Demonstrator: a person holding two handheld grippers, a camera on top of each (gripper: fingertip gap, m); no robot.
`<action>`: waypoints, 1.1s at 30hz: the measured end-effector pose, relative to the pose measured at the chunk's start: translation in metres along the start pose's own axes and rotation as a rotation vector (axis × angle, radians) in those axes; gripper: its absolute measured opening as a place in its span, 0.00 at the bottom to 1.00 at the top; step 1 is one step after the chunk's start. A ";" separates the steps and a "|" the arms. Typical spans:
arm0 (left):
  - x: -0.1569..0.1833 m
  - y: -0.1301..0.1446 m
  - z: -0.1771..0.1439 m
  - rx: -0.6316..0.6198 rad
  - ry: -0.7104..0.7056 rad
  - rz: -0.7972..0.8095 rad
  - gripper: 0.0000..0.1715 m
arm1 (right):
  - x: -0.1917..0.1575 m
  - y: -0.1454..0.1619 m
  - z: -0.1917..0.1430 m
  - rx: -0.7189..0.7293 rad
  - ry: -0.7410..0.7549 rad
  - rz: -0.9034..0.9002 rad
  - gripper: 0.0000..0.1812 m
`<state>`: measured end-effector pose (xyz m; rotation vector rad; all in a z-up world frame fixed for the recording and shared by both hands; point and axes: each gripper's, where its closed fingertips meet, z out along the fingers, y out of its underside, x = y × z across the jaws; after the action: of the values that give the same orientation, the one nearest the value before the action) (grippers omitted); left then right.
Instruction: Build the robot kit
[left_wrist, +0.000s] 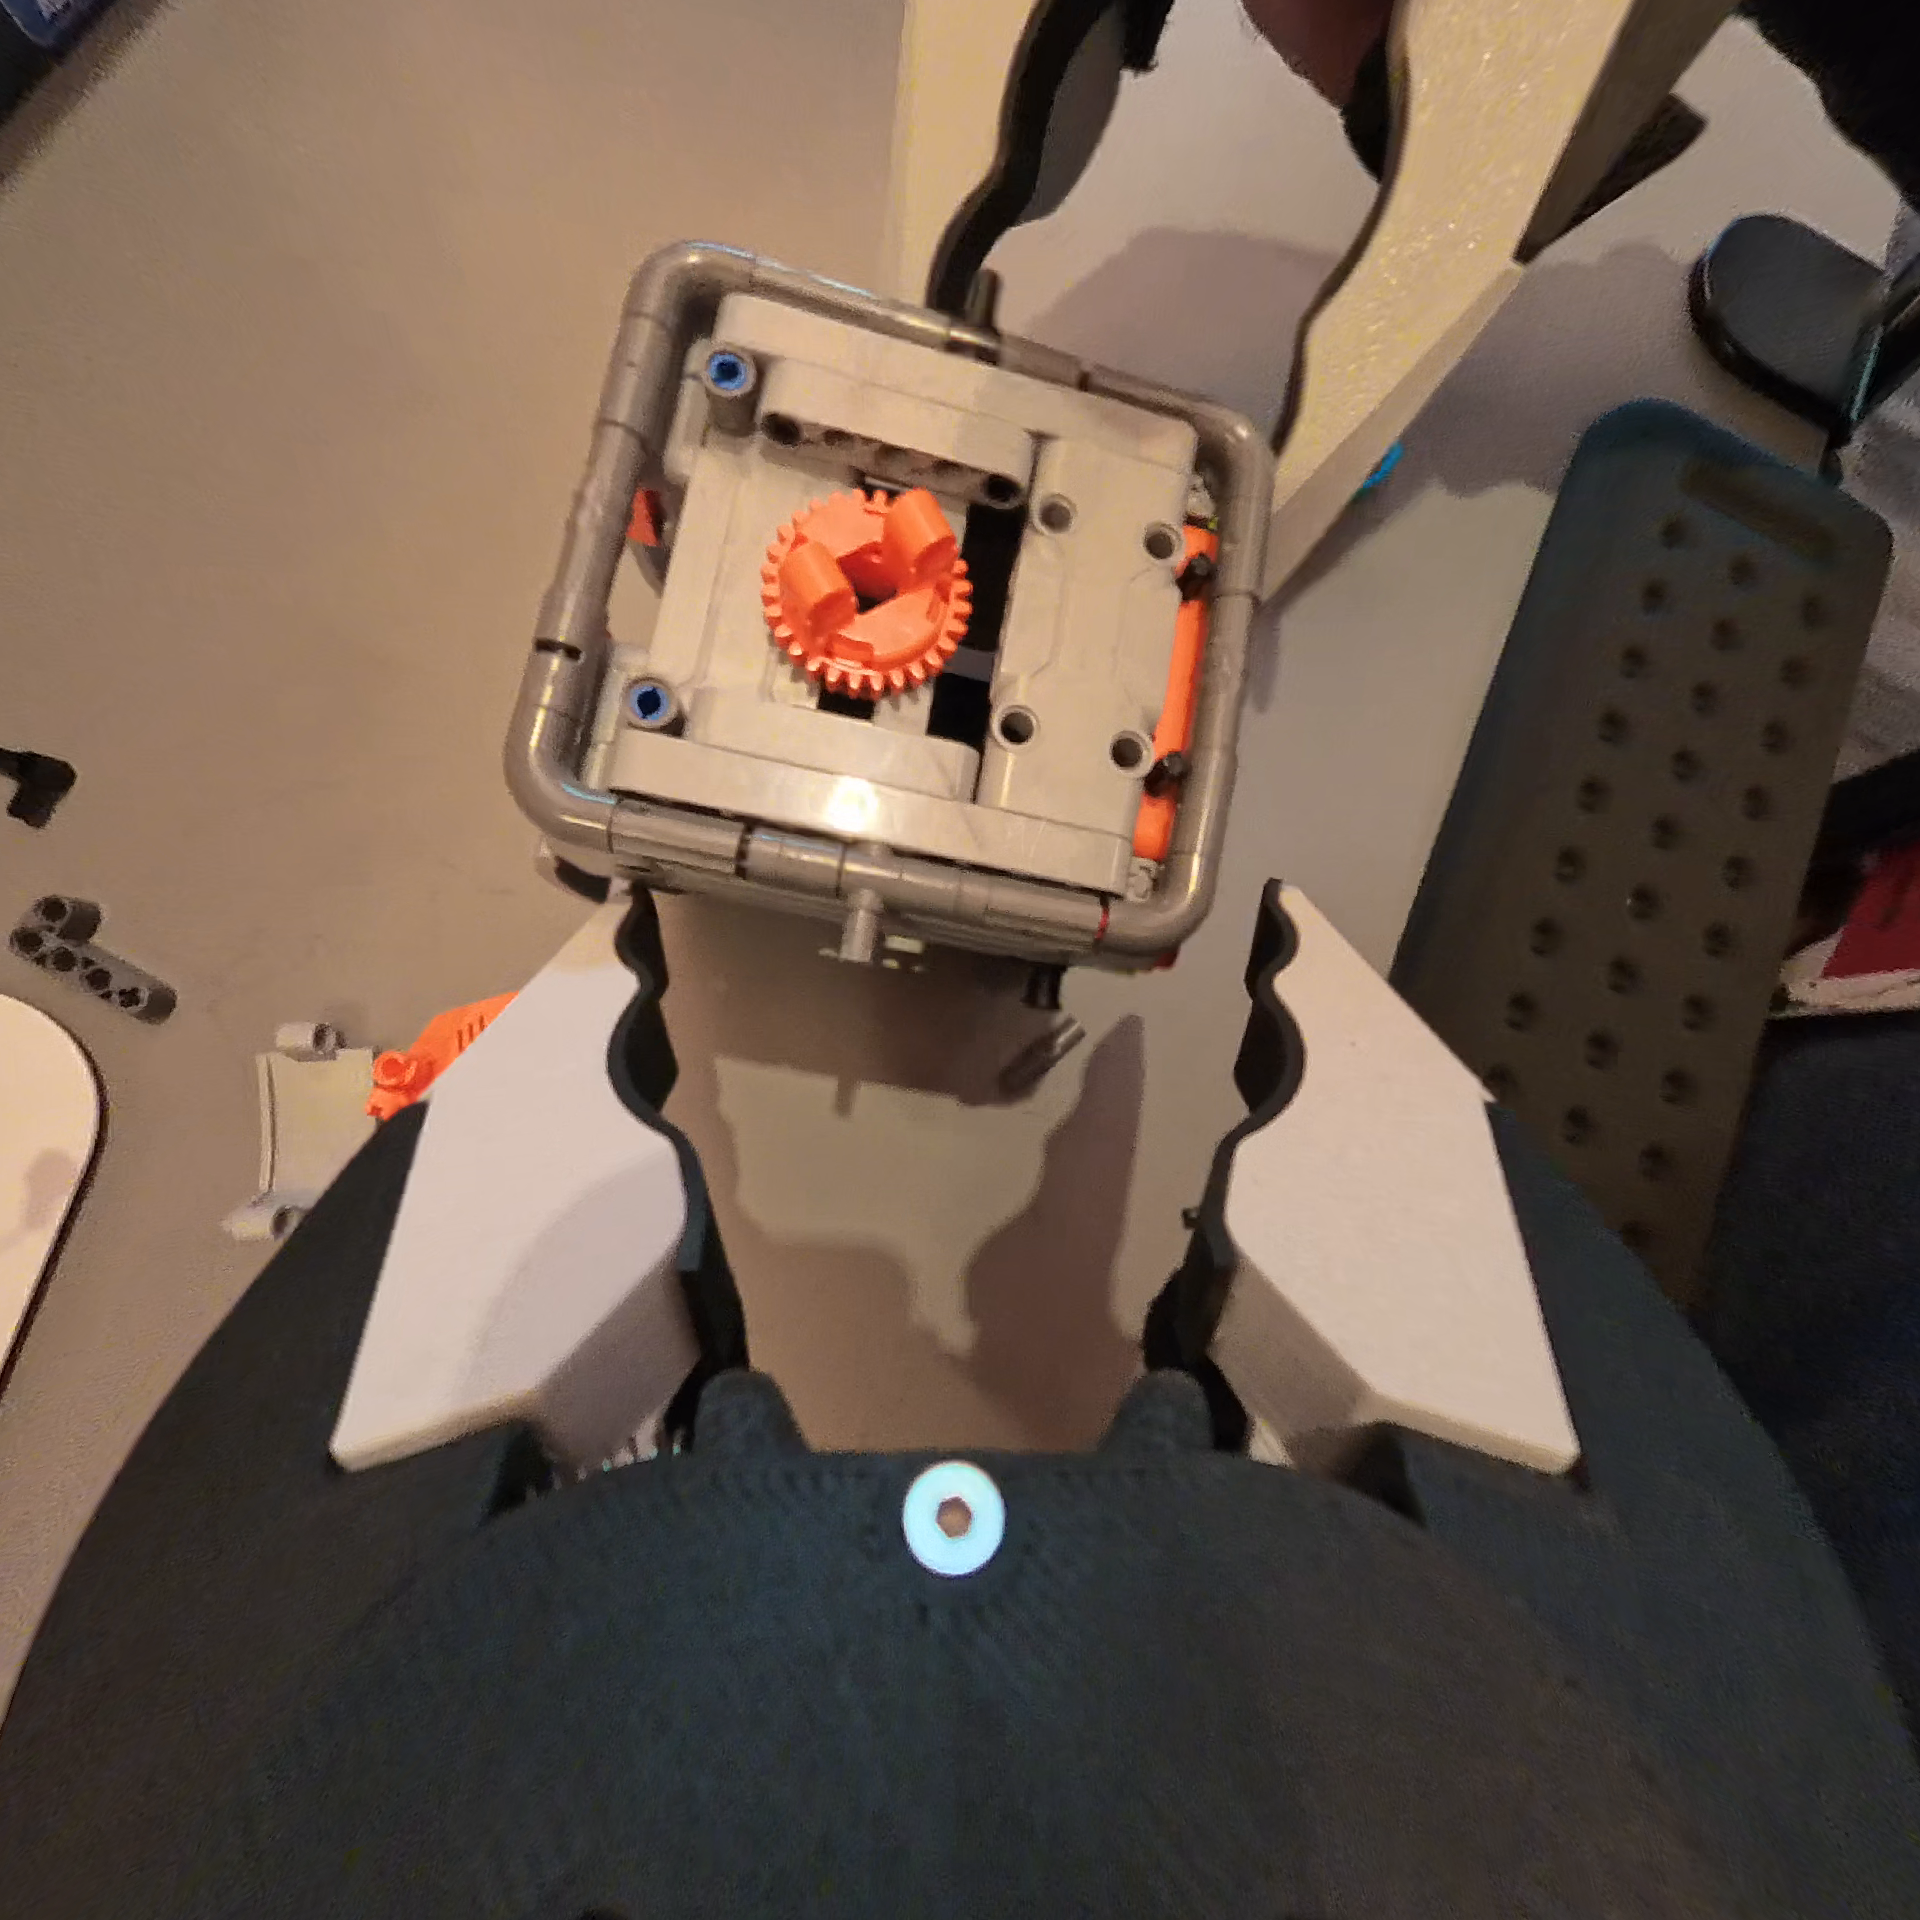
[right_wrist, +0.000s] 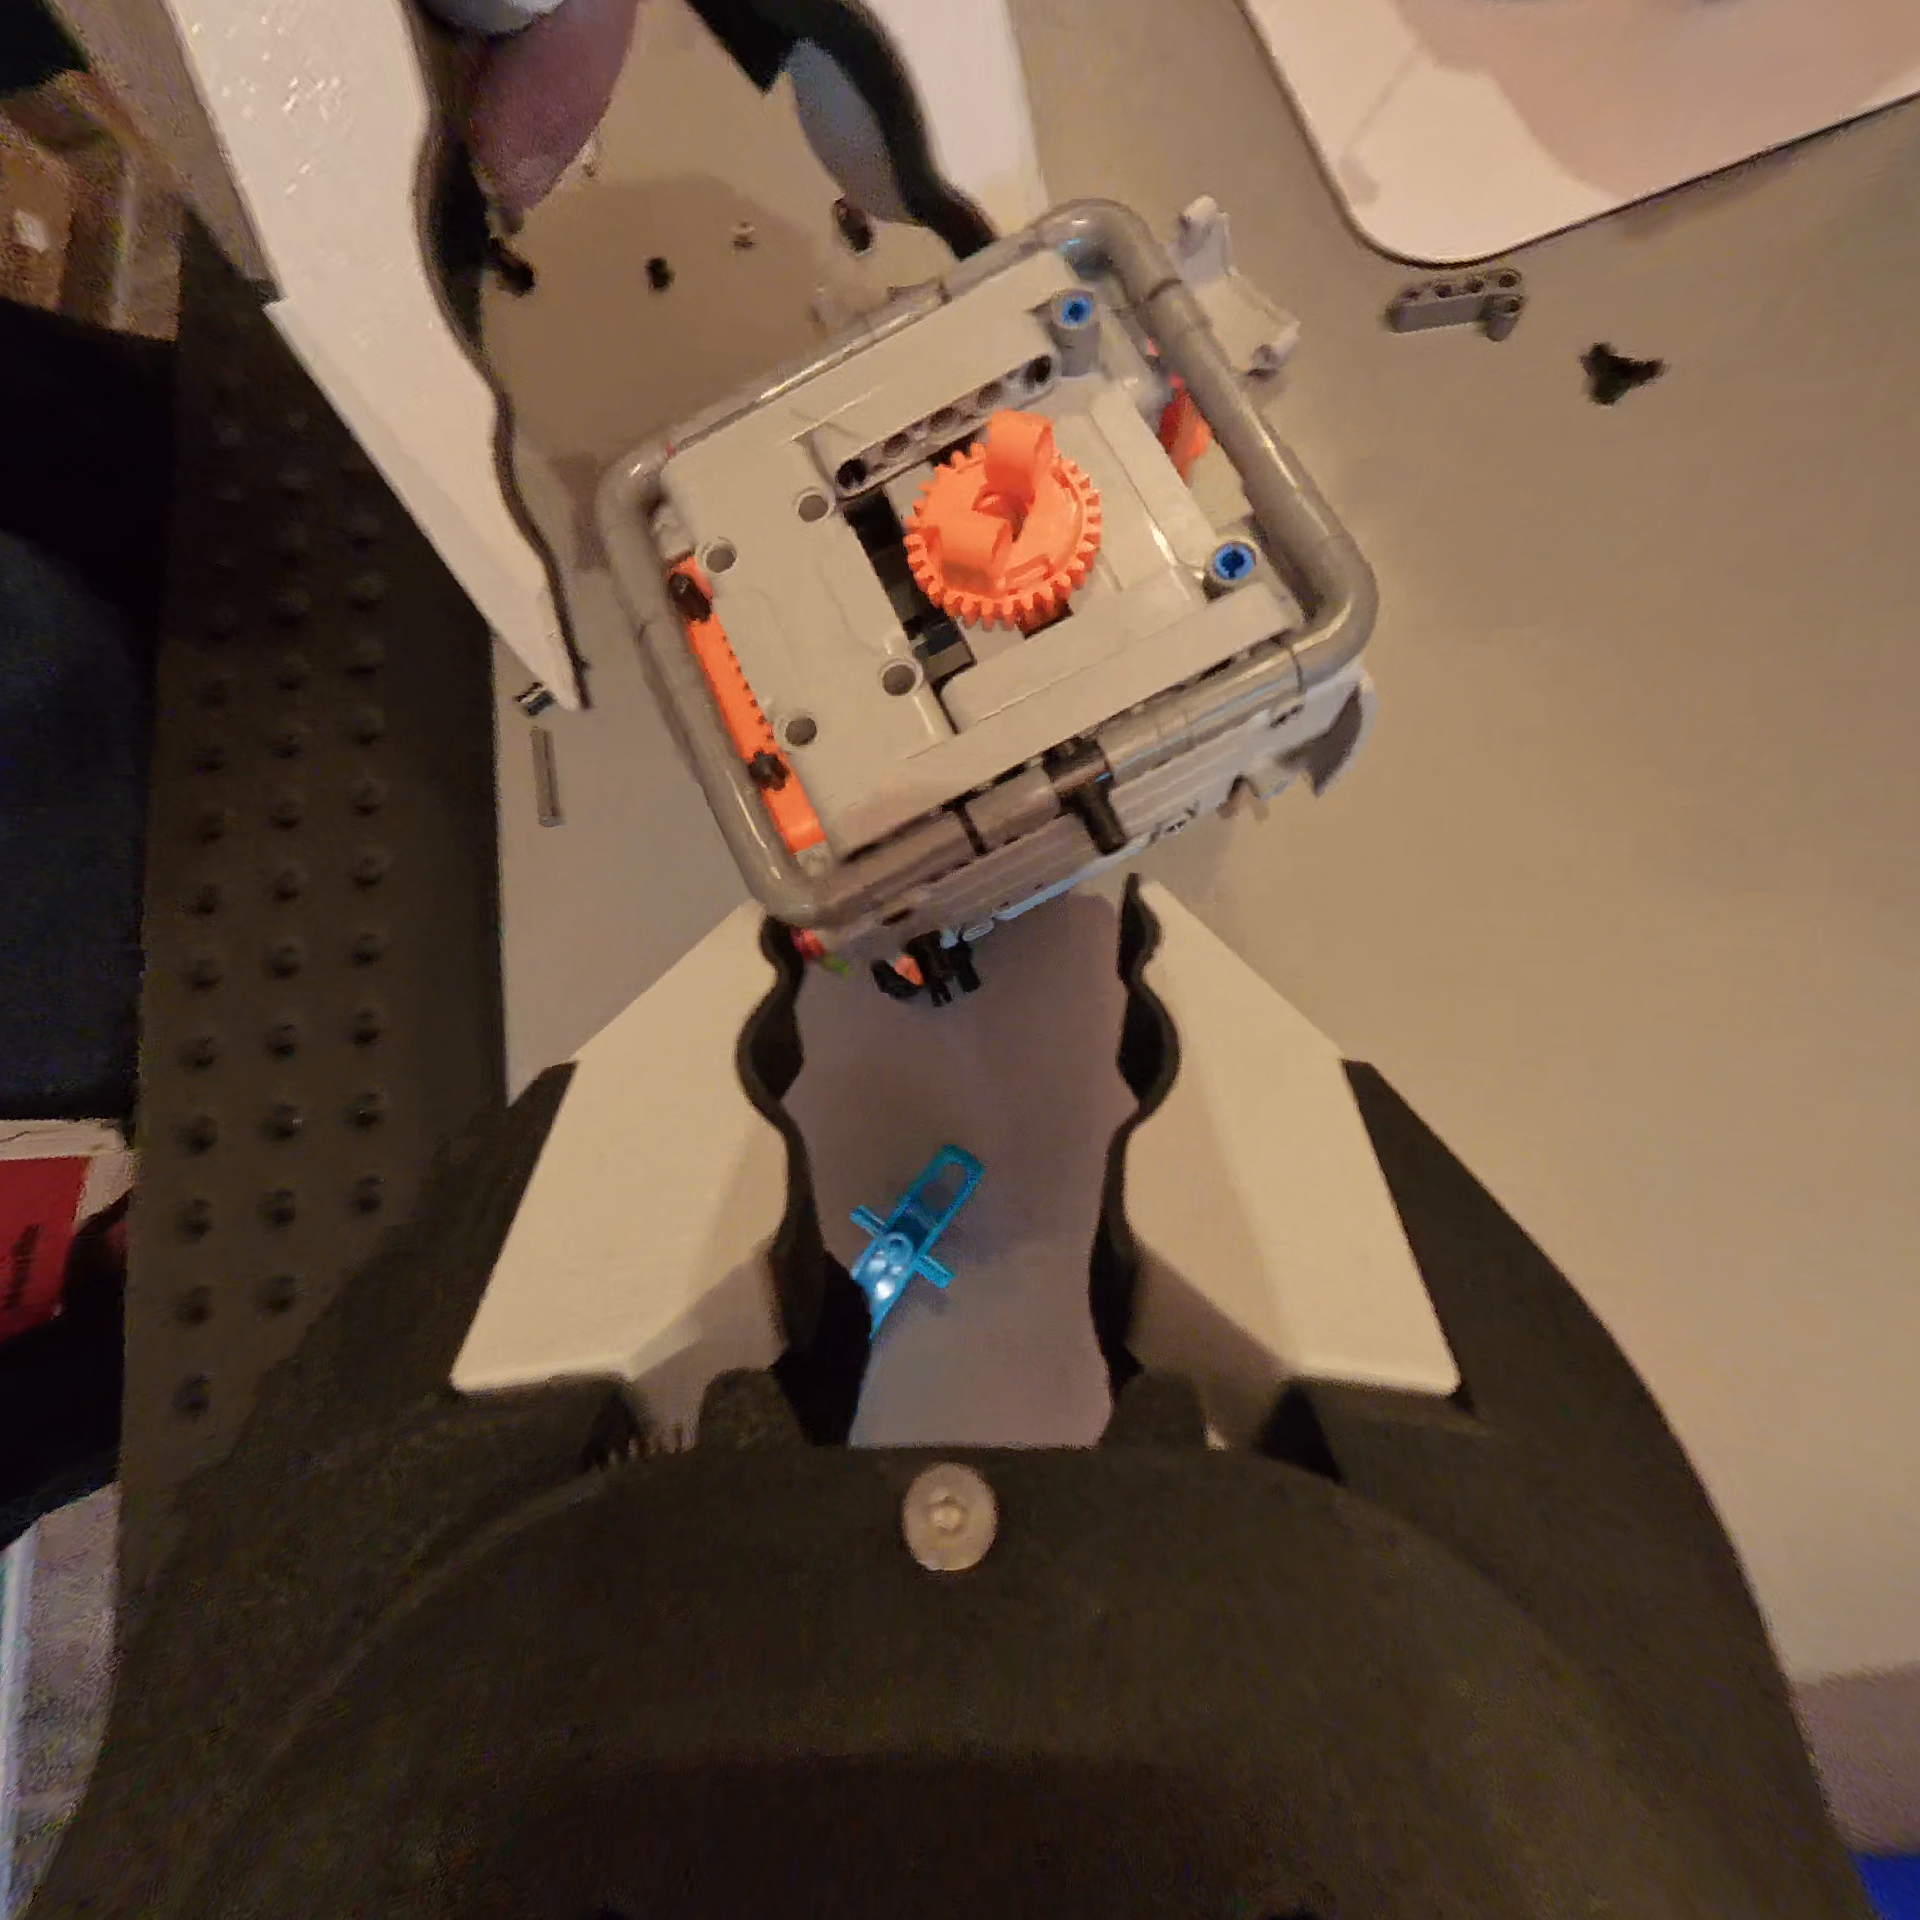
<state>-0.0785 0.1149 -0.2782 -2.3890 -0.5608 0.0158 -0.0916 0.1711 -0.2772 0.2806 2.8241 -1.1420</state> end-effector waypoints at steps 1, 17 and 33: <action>0.000 -0.001 0.000 0.011 -0.007 -0.009 0.64 | 0.006 0.001 -0.002 0.003 0.022 0.004 0.31; -0.020 -0.018 -0.002 0.193 0.110 -0.174 0.60 | 0.011 0.008 -0.018 0.071 0.086 0.330 0.33; 0.007 -0.012 -0.001 0.215 0.258 -0.167 0.57 | 0.052 0.019 -0.034 0.059 0.231 0.452 0.29</action>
<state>-0.0765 0.1256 -0.2689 -2.0884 -0.6003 -0.2869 -0.1389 0.2155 -0.2731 1.0547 2.6939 -1.1451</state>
